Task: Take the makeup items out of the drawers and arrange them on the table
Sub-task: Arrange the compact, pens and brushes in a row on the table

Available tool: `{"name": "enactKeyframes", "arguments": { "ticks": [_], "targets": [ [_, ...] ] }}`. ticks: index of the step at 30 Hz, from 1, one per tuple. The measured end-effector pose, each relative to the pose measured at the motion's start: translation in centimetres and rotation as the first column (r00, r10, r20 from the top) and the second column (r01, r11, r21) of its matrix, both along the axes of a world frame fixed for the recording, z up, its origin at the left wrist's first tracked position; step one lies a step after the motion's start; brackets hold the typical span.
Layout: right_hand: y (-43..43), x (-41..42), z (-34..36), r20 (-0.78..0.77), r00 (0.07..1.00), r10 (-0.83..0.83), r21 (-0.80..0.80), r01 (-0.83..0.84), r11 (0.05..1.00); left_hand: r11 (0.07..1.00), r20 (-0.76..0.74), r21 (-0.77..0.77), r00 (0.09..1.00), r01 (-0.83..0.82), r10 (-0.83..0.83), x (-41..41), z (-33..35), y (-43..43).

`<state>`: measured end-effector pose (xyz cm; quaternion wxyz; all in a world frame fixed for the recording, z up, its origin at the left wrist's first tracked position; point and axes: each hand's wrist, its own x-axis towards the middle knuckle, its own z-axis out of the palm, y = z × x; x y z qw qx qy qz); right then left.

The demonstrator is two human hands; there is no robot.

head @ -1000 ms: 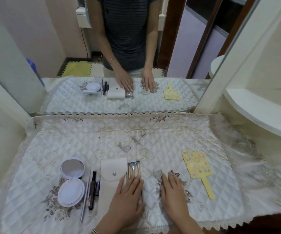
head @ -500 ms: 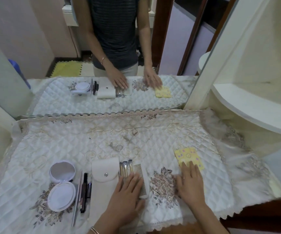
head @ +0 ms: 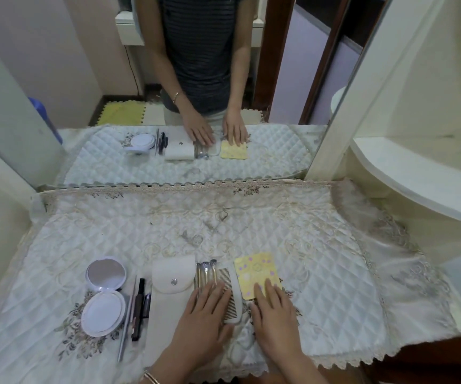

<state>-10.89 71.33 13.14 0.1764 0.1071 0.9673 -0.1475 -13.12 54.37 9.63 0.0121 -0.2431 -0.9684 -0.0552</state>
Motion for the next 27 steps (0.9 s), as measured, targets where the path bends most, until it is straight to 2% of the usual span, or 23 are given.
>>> {"name": "enactKeyframes", "arguments": {
  "ticks": [5, 10, 13, 18, 21, 24, 27],
  "targets": [
    [0.6, 0.2, 0.4, -0.039, 0.997, 0.074, 0.058, -0.071, 0.996, 0.997, -0.016, 0.03, 0.997, -0.072, 0.073, 0.9, 0.6, -1.5],
    [0.5, 0.3, 1.0, -0.024, 0.995, 0.093, 0.122, -0.089, 0.989, 0.963, 0.006, 0.082, 0.966, -0.256, 0.257, 2.2, 0.7, -4.0],
    [0.6, 0.3, 0.6, -0.045, 0.996, 0.079, 0.109, -0.074, 0.991, 0.942, 0.093, 0.045, 0.94, -0.334, 0.329, 2.7, 0.4, -5.7],
    [0.5, 0.2, -0.1, -0.062, 0.997, 0.042, 0.101, -0.035, 0.994, 0.935, 0.05, -0.039, 0.933, -0.354, 0.355, 2.5, 0.1, -6.0],
    [0.4, 0.1, 0.0, -0.121, 0.992, 0.023, 0.077, -0.014, 0.997, 0.936, 0.003, -0.033, 0.937, -0.349, 0.35, 2.6, -0.5, -5.8],
    [0.1, 0.4, 0.2, -0.125, 0.991, 0.054, 0.003, -0.054, 0.999, 0.93, 0.061, -0.026, 0.928, -0.368, 0.368, 2.3, -0.2, -5.6],
    [-0.2, 0.5, 0.4, -0.117, 0.993, 0.029, -0.006, -0.03, 1.0, 0.928, 0.129, -0.041, 0.919, -0.37, 0.372, 2.2, 0.4, -5.8]
  ]
}}
